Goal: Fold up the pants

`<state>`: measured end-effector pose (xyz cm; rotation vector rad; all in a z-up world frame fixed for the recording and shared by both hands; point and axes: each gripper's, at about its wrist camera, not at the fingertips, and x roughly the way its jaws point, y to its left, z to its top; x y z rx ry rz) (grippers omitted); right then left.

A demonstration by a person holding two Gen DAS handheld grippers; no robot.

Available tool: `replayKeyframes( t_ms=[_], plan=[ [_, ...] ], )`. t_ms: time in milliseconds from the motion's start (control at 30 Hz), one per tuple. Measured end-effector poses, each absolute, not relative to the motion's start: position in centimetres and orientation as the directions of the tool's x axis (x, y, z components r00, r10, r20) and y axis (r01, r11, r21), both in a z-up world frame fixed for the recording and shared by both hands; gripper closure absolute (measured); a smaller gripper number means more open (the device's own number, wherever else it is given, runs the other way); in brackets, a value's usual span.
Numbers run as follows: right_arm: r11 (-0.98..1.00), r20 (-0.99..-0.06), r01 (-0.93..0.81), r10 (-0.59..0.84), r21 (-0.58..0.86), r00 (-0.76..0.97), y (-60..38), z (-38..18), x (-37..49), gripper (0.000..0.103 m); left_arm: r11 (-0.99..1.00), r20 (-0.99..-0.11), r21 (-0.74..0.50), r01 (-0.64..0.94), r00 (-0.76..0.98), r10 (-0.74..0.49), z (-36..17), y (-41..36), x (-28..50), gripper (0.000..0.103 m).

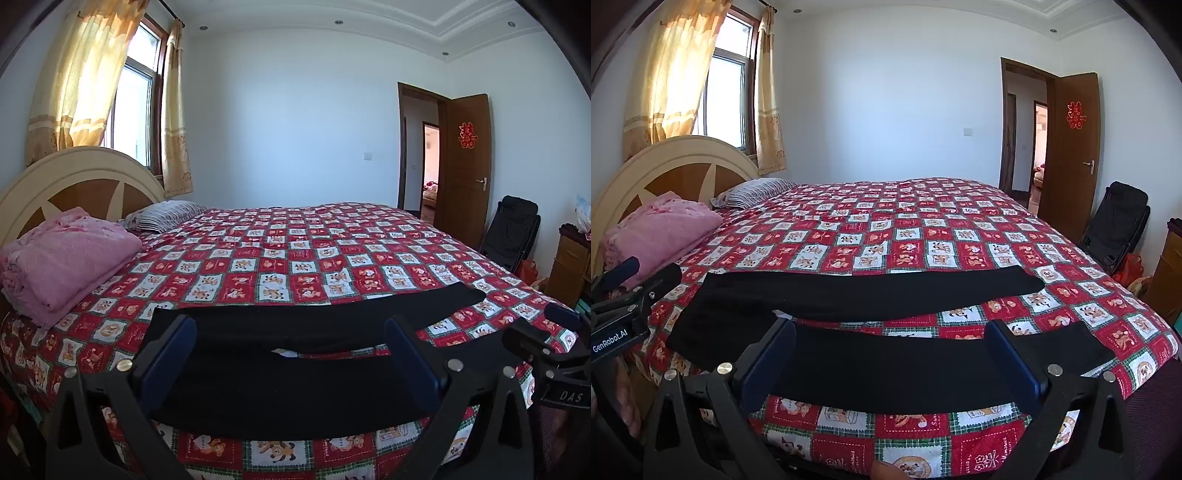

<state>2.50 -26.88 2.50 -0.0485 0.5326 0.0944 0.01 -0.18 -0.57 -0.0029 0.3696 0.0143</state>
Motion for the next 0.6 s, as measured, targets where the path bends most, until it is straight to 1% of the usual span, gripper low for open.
replayKeyframes(
  t_ms=[600],
  plan=[
    [0.994,-0.517,-0.103,0.074,-0.027,0.853,-26.90,2.28,2.64,0.001,1.000,-0.363,-0.004,-0.018,0.932,0.015,-1.00,-0.35,0.04,0.000]
  ],
)
